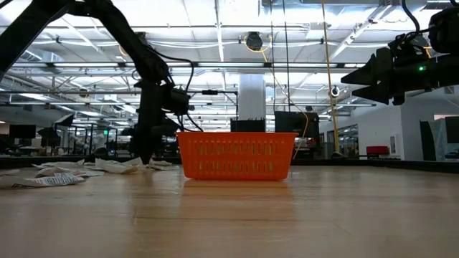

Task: Pick & Place First Aid Supplies
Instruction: Put the green bandage into the green bin

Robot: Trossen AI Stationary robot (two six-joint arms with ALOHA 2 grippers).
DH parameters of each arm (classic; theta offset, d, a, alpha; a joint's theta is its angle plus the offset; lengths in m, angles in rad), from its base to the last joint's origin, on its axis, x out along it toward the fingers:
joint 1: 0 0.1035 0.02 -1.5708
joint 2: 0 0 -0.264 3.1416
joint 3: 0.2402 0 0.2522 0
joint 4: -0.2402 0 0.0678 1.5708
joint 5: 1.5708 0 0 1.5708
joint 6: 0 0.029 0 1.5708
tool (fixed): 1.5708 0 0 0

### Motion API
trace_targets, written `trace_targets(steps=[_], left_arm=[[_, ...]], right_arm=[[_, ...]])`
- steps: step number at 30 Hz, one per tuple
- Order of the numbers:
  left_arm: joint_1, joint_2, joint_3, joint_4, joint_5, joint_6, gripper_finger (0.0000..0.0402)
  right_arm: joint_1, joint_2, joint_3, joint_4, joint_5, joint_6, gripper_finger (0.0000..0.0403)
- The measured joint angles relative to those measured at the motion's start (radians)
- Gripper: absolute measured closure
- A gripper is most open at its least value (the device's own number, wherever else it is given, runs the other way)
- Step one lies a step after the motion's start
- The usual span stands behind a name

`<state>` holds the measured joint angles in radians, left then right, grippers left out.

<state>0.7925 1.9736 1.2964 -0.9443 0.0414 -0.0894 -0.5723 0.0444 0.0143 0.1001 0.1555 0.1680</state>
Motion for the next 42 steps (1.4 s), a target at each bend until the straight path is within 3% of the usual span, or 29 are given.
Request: trace_targets(steps=[5,13,25,32,42], left_arm=[[-0.006,-0.018,-0.003,-0.044,-0.006,-0.068,0.0391],[-0.035,-0.139,0.014,-0.168,0.0,-0.05,0.0397],[-0.172,-0.28,0.014,-0.3,0.023,-0.01,0.0398],[-0.336,-0.244,0.051,-0.319,0.067,0.137,0.0399],[-0.489,-0.051,0.357,-0.364,0.068,0.178,0.04]], right_arm=[[0.0,0.0,0.0,0.0,0.0,0.0,0.0009],[0.0,0.0,0.0,0.0,0.0,0.0,0.0009],[0.0,0.0,0.0,0.0,0.0,0.0,0.0009],[0.0,0.0,0.0,0.0,0.0,0.0,0.0009],[0.0,0.0,0.0,0.0,0.0,0.0,0.0009]])
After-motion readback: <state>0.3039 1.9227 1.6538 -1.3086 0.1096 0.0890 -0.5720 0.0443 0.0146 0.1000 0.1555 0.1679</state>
